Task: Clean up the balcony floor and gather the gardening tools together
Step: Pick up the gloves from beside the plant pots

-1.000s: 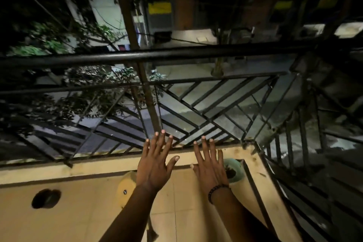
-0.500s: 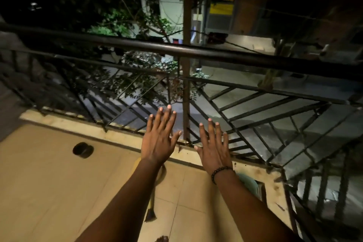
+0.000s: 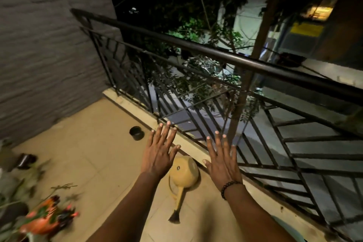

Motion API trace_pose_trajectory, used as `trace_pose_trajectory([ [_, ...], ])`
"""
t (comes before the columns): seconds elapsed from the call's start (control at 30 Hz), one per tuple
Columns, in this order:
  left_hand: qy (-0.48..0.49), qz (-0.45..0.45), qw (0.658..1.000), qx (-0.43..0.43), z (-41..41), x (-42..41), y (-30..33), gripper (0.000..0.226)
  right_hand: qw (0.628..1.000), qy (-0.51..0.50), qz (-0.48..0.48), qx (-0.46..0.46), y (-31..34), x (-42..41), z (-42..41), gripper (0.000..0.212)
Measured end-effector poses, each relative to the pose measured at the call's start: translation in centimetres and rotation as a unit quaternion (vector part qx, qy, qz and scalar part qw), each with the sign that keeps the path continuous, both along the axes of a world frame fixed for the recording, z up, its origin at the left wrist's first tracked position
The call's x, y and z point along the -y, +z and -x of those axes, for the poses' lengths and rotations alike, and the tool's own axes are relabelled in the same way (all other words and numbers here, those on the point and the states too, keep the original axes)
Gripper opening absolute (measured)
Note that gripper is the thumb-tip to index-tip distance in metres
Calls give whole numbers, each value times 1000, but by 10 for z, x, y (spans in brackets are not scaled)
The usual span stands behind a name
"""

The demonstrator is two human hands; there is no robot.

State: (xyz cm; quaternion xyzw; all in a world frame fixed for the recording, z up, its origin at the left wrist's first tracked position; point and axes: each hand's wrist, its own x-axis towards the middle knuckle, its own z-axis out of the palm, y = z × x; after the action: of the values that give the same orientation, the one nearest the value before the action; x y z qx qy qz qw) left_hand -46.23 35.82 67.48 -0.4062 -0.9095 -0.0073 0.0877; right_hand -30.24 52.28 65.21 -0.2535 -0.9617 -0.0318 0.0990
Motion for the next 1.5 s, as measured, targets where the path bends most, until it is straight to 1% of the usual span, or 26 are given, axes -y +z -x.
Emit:
trace_pose_trajectory([
  [0.37,91,11,995,28,60,93,2,66,994,100,21,31,-12,74,102,89],
  [0.63,156,20,987,36,92,143,-12,65,986,165,22,21,-22,121,159,88],
  [0.73,194,14,980,29,103,153,-14,65,978,206,19,26,-23,121,181,88],
  [0.87,267,-4,963,27,117,160,-11,65,963,264,18,43,-18,116,222,86],
  [0.97,304,-11,952,19,127,163,-7,64,956,290,15,46,-19,113,252,87],
  [1.03,334,-33,942,23,134,166,-5,63,953,299,19,52,-19,115,269,87],
  [1.17,361,-33,932,15,149,180,-3,64,937,346,9,56,-20,126,304,89],
  [1.3,390,-39,920,6,171,200,-7,62,926,372,27,61,-22,149,341,93],
  [1.5,414,-45,909,25,237,245,-20,66,907,414,11,74,-21,192,414,94],
])
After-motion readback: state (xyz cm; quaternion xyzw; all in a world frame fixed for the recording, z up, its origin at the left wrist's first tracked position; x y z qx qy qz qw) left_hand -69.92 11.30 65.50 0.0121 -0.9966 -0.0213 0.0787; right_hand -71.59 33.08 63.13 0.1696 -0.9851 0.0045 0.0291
